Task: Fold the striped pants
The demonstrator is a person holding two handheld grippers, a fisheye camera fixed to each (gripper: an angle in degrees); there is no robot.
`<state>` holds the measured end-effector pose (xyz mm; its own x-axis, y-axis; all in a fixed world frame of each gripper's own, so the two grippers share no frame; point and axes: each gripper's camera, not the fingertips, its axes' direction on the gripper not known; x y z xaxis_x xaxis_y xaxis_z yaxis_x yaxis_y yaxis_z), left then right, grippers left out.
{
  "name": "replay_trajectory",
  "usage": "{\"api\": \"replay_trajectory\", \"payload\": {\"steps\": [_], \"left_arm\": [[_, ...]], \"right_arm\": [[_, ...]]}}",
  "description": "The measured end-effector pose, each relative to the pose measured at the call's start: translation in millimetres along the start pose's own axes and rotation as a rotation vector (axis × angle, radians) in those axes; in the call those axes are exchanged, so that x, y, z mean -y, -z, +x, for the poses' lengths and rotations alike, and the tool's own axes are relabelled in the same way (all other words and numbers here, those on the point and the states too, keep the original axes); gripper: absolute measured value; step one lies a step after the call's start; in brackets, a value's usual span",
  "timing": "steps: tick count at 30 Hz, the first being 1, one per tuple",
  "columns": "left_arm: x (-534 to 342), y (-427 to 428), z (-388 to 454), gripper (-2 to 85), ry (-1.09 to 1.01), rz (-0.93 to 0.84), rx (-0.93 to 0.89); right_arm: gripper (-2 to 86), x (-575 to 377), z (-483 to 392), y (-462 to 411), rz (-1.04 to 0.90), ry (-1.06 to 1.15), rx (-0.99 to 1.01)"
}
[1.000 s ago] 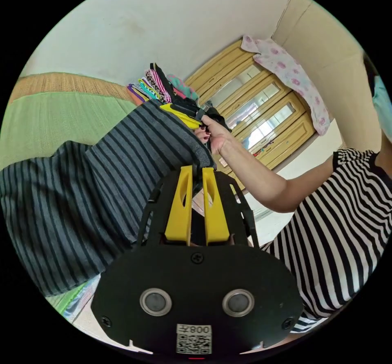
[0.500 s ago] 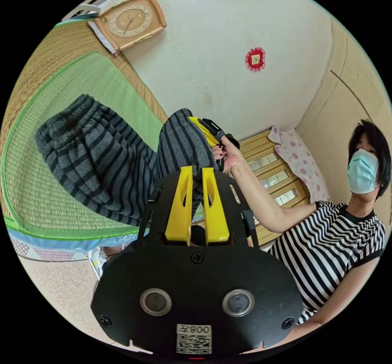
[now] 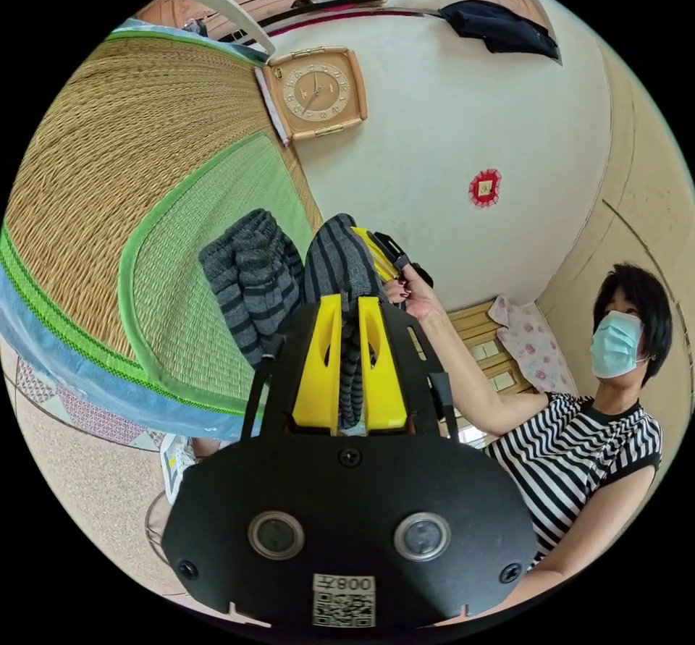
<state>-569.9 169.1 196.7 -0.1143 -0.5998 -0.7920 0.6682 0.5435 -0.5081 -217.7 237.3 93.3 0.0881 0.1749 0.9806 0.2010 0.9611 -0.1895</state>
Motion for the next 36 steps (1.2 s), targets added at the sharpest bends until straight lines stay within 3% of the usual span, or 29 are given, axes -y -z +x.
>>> {"api": "replay_trajectory", "payload": {"steps": [6, 11, 14, 16, 19, 21, 25, 28, 32, 36], "left_arm": [[17.8, 20.8, -29.1, 4.7, 0.162, 0.036, 0.038], [20.7, 39.4, -12.1, 4.1, 0.134, 0.036, 0.132], [16.7, 57.4, 5.6, 1.8, 0.113, 0.126, 0.184], [18.1, 58.2, 23.8, 0.7, 0.069, 0.149, 0.15], [29.4, 33.3, 48.5, 0.2, -0.024, 0.052, 0.145], [36.1, 13.7, 57.4, 0.1, -0.069, -0.027, 0.211], [37.7, -16.5, 52.9, 0.0, -0.104, -0.186, 0.485], [30.0, -15.5, 53.4, -0.1, -0.099, -0.18, 0.497], [23.7, -18.5, 60.4, 0.0, -0.102, -0.188, 0.518], [20.3, -31.0, 85.7, 0.0, -0.172, -0.171, 0.492]], "right_arm": [[0.6, 18.8, 8.4, -45.7, -0.073, 0.028, -0.012], [0.1, 4.9, 3.6, -66.4, -0.162, 0.237, 0.028], [0.0, -8.3, -5.3, -94.9, -0.253, 0.352, 0.039], [0.0, -13.4, -10.4, -126.5, -0.327, 0.406, -0.048], [0.0, -13.4, -6.8, -165.1, -0.406, 0.432, -0.174], [0.0, -9.3, -2.7, -171.8, -0.41, 0.409, -0.153], [0.0, -12.4, -1.5, -162.4, -0.413, 0.468, -0.123], [0.0, -32.4, 6.9, -139.7, -0.456, 0.541, -0.024], [0.0, -77.9, 36.5, -114.9, -0.518, 0.582, -0.083], [0.0, -116.4, 83.2, -94.6, -0.463, 0.432, -0.048]]}}
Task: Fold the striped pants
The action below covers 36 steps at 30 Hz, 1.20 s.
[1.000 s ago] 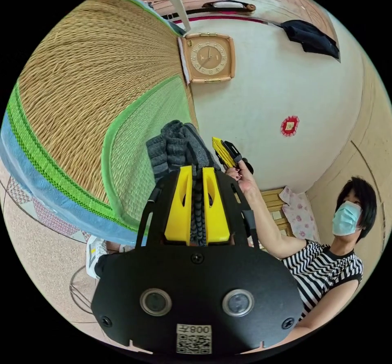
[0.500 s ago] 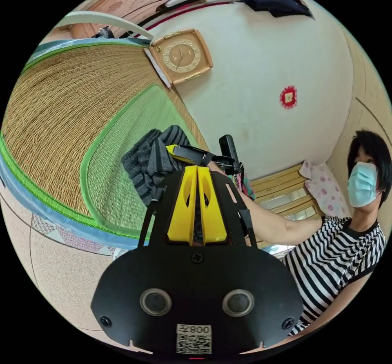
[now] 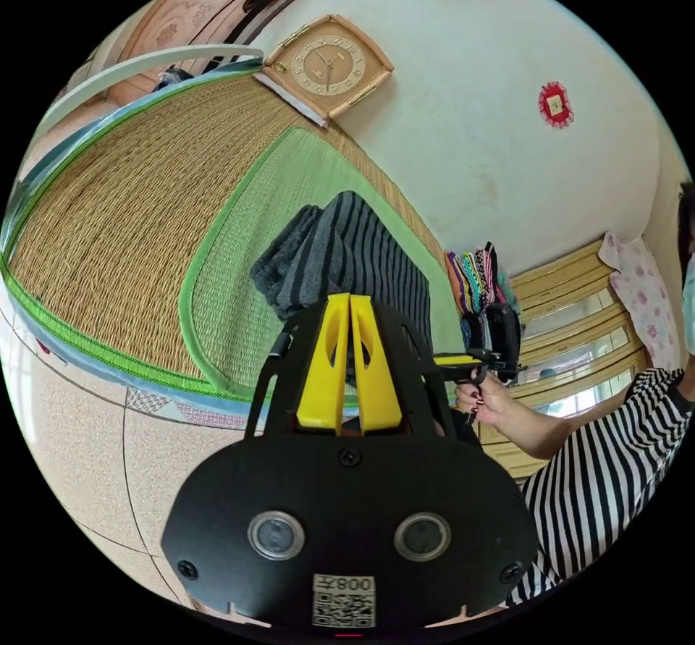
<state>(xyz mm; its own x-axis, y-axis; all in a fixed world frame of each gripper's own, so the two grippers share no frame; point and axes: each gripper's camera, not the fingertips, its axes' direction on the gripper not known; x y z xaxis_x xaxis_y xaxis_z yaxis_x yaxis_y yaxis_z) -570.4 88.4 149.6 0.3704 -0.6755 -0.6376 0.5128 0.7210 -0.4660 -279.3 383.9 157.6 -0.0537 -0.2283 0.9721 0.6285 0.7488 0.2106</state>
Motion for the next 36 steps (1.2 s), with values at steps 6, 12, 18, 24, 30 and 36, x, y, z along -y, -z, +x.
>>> {"api": "replay_trajectory", "payload": {"steps": [6, 12, 18, 24, 30, 36], "left_arm": [[6.4, -40.4, 27.3, 0.0, -0.098, -0.136, 0.183], [-0.8, -49.7, 25.4, 0.0, -0.024, -0.121, 0.16], [-25.7, -66.9, 58.3, 0.1, -0.125, -0.187, 0.145], [-56.2, -90.7, 75.0, 0.9, -0.104, -0.247, 0.037], [-85.5, -138.7, 92.0, 6.2, -0.121, -0.406, -0.079], [-89.5, -194.3, 84.3, 8.5, -0.008, -0.497, -0.212]], "right_arm": [[0.1, -23.0, 6.6, 0.3, 0.057, -0.005, -0.025], [0.0, -69.0, 10.1, 31.9, 0.116, 0.011, -0.093], [0.0, -122.2, 57.1, 48.6, 0.176, -0.166, -0.154], [0.0, -137.7, 97.6, 36.3, 0.106, -0.242, -0.106], [0.2, -164.8, 122.8, 56.2, 0.137, -0.273, -0.097], [1.5, -203.6, 163.0, 88.6, 0.222, -0.346, -0.011]]}}
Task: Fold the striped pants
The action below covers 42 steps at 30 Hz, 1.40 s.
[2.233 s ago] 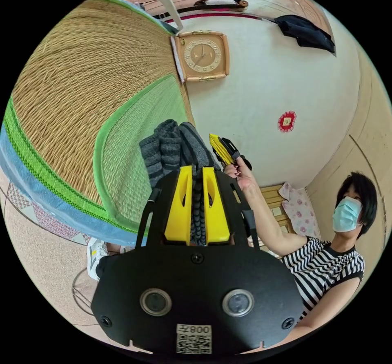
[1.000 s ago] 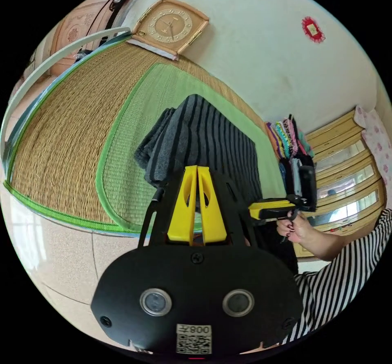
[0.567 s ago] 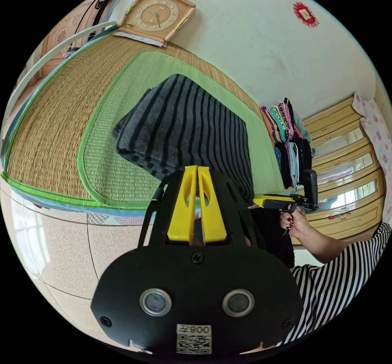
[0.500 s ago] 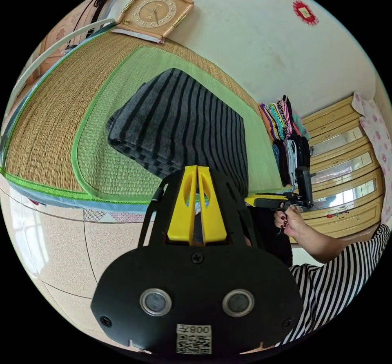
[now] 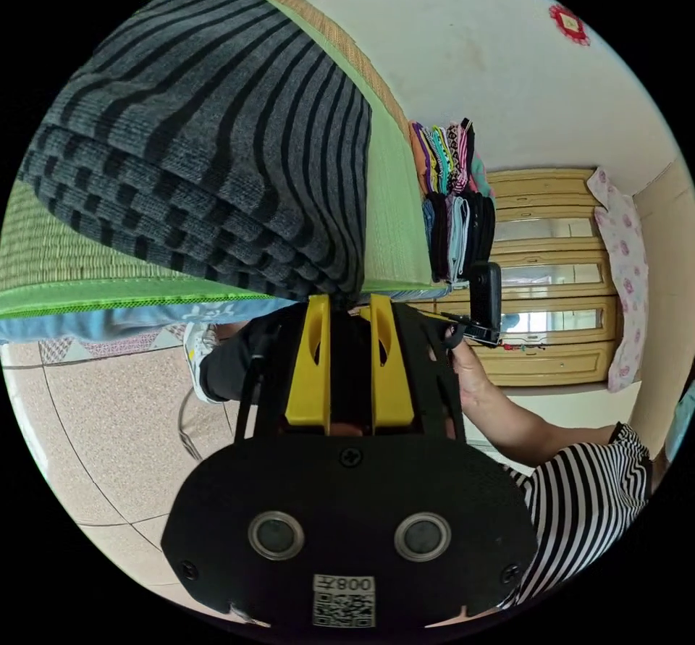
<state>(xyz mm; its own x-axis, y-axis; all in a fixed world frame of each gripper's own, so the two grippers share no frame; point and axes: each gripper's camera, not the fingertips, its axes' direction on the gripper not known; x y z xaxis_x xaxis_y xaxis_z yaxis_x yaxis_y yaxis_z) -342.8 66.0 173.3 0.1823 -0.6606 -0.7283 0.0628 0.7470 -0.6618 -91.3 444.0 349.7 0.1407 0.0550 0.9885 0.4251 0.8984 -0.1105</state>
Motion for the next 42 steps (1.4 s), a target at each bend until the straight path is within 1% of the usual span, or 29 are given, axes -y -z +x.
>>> {"api": "replay_trajectory", "payload": {"steps": [2, 7, 12, 16, 25, 31, 35, 42], "left_arm": [[6.1, -8.3, -6.3, 7.7, 0.033, -0.02, -0.023], [9.5, -12.5, -17.1, 5.3, 0.046, -0.029, -0.085], [8.1, -11.9, -23.9, 4.8, 0.054, 0.001, -0.157], [8.1, -12.3, -30.9, 5.1, 0.06, 0.011, -0.178], [-0.2, -29.8, -46.5, 5.9, 0.077, -0.03, -0.157], [-3.6, -33.5, -46.7, 2.5, 0.034, -0.065, -0.155], [-6.2, -32.6, -46.6, 1.5, 0.02, -0.056, -0.154], [-12.7, -21.9, -48.0, 0.8, -0.008, -0.011, -0.208]], "right_arm": [[2.9, -3.8, 16.3, 12.1, 0.027, -0.028, 0.035], [9.8, -7.2, 70.3, 35.8, 0.072, -0.152, 0.218], [13.2, -3.1, 104.3, 40.7, 0.065, -0.212, 0.354], [14.0, -2.6, 132.0, 50.0, 0.078, -0.258, 0.443], [14.3, -9.9, 173.6, 79.8, 0.103, -0.292, 0.52], [15.4, -6.1, 191.1, 94.7, 0.075, -0.289, 0.524], [16.0, -6.0, 200.0, 103.5, 0.068, -0.294, 0.533], [17.8, -9.8, 207.6, 123.9, 0.085, -0.286, 0.578]]}}
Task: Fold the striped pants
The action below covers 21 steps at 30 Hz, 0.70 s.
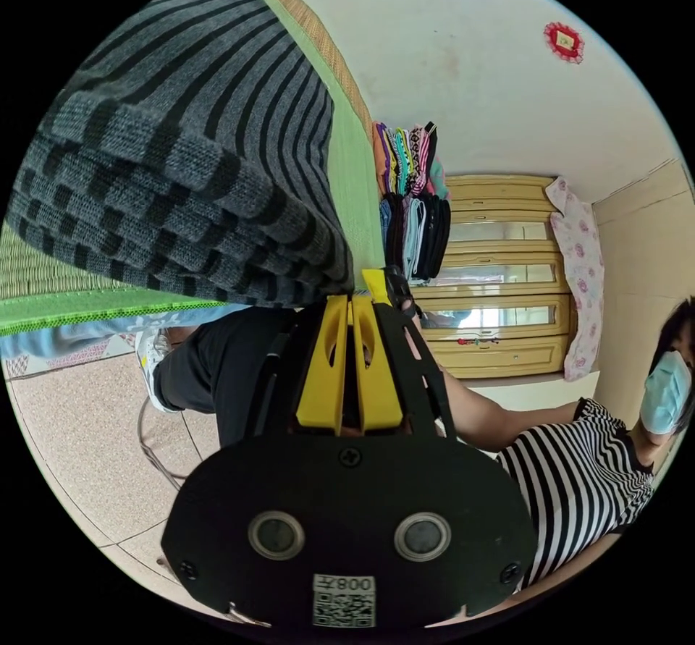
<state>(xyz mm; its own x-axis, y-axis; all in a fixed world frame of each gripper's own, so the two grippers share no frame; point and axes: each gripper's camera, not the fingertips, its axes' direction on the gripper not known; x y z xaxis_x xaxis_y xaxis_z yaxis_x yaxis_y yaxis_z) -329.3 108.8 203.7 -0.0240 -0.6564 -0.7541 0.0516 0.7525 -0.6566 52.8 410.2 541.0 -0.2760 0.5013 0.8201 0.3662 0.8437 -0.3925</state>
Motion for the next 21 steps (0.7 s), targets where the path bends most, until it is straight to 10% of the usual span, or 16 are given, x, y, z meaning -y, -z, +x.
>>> {"api": "replay_trajectory", "payload": {"steps": [21], "left_arm": [[-17.6, 34.5, -4.3, 0.7, -0.041, 0.008, -0.016]], "right_arm": [[17.7, 8.3, -20.2, -4.1, -0.019, 0.014, 0.073]]}}
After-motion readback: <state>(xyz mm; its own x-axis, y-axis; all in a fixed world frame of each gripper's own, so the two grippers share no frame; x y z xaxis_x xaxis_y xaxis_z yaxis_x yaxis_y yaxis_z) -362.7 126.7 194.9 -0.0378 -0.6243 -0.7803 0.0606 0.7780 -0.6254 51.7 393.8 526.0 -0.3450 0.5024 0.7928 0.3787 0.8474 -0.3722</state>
